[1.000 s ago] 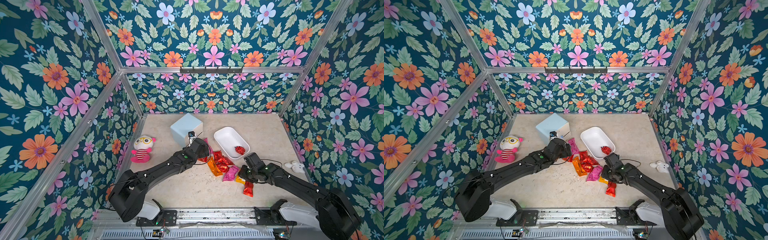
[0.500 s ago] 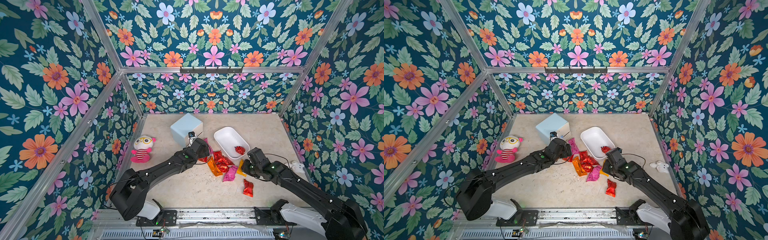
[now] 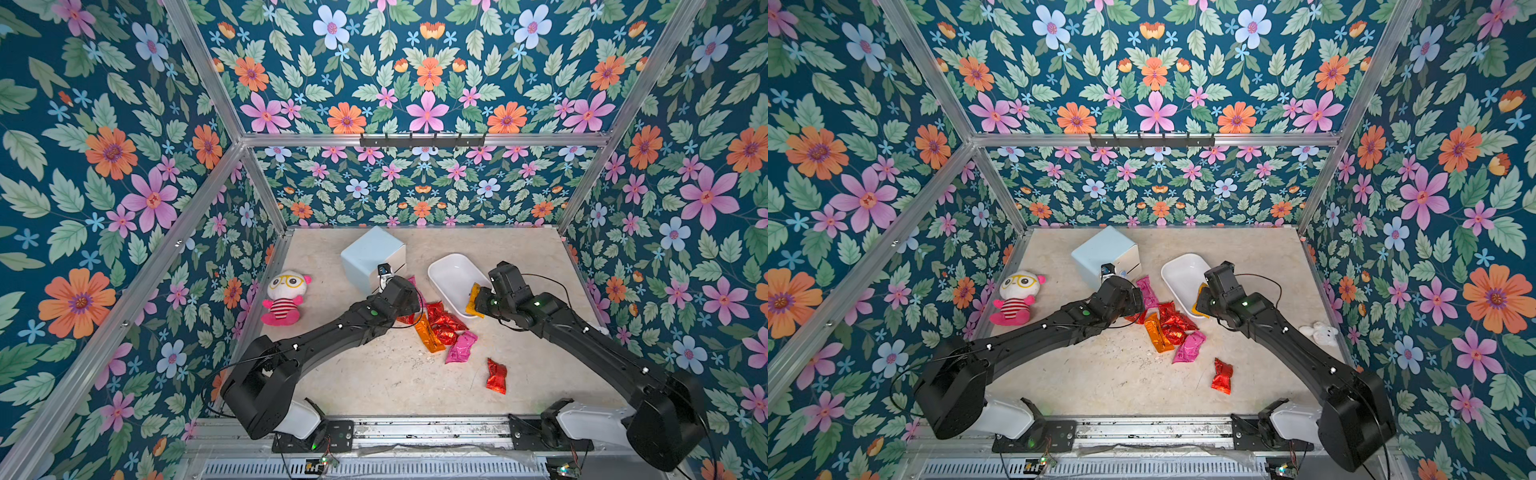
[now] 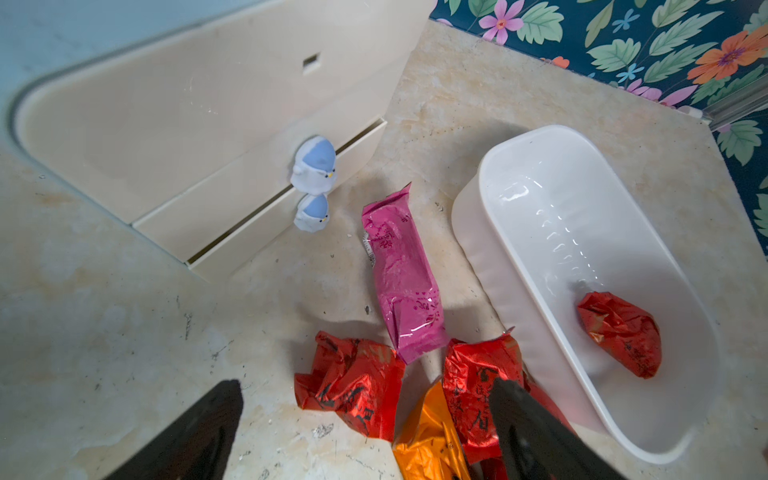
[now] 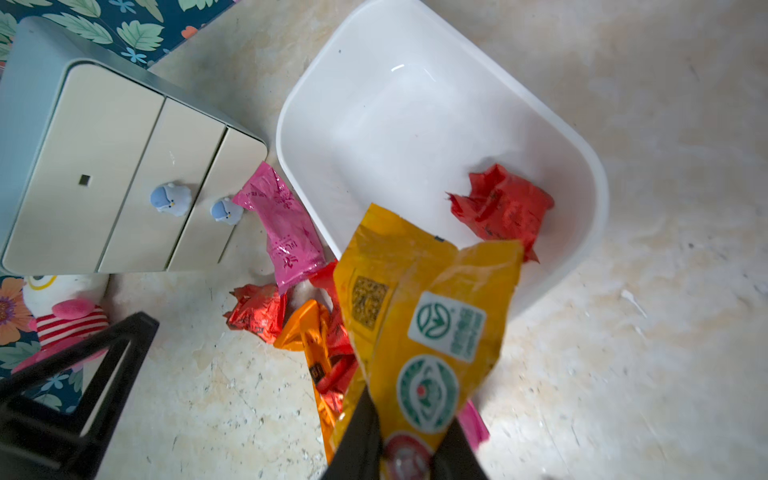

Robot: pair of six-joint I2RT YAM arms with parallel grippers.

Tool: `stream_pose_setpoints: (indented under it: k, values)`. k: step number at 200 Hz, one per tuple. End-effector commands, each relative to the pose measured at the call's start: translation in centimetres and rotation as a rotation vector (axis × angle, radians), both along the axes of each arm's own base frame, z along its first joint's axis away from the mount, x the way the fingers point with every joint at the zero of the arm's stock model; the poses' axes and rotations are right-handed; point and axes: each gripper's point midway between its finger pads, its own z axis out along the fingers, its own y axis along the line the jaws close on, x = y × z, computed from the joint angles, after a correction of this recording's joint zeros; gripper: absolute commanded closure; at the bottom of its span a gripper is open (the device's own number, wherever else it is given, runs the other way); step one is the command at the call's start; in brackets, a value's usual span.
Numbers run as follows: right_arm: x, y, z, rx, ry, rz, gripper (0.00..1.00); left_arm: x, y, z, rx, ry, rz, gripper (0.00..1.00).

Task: Put the tea bags into the storage box
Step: Place the tea bag in the storage box, then pick up the tea bag from the center of the board.

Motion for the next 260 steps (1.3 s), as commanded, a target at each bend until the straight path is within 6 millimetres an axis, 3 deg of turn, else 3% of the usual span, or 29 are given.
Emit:
stream_pose_setpoints:
  k: [1,48,84,116,158,198,233,260]
  values:
    - [3.2,1.1,0.3,0.002,-0.070,0.049,0.81,-0.2,0.2,0.3,-0.012,-0.006,0.008,0.01]
    - [4.7,0.4,-5.1,-0.174,0.063,0.080,0.79,-0.7,1.2,0.0,0.004,-0.002,0.026,0.01]
    - [4.2,0.4,-7.3,-0.182,0.112,0.090,0.75,-0.8,1.4,0.0,-0.002,-0.001,0.037,0.01]
    - [4.4,0.8,-6.6,-0.166,0.103,0.096,0.59,-0.7,1.3,0.1,-0.008,0.000,0.037,0.01]
    - [4.3,0.2,-2.9,-0.157,0.055,0.068,0.46,-0.7,1.1,0.2,-0.013,0.001,0.033,0.01]
    - [-0.6,-2.9,-2.4,-0.160,0.121,-0.007,0.39,-0.9,0.5,-0.3,-0.021,0.021,0.007,0.01]
    - [-6.2,-6.3,-3.2,-0.142,0.205,-0.111,0.34,-1.0,-0.9,-0.6,-0.036,0.037,-0.050,0.01]
    - [-9.5,-7.9,-4.6,-0.147,0.278,-0.158,0.30,-0.9,-1.8,-0.8,-0.028,0.043,-0.093,0.01]
